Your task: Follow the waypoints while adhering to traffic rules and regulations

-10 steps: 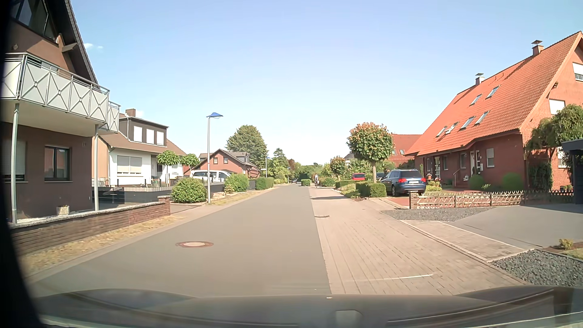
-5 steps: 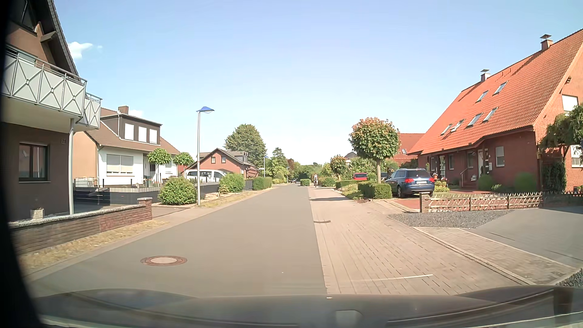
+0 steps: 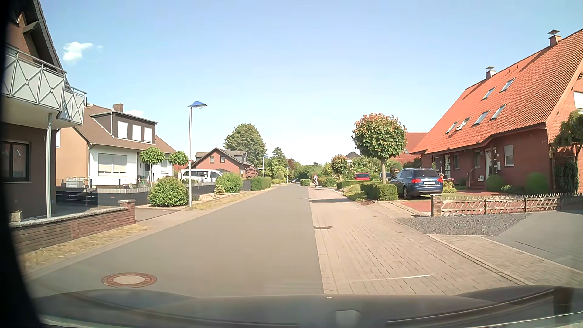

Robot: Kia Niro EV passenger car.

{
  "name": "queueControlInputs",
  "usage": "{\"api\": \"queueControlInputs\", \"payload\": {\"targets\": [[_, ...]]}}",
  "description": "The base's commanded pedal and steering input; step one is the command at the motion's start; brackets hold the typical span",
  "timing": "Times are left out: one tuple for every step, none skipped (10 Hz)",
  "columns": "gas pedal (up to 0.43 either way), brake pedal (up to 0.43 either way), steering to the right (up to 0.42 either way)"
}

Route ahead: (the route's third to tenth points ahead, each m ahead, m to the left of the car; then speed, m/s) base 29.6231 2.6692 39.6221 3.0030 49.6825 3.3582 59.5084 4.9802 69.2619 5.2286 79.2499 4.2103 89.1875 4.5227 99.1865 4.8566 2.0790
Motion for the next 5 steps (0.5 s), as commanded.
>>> {"api": "queueControlInputs", "payload": {"targets": [[0.0,0.177,-0.015],[0.0,0.177,-0.017],[0.0,0.183,-0.018],[0.0,0.183,-0.018],[0.0,0.189,-0.018]]}}
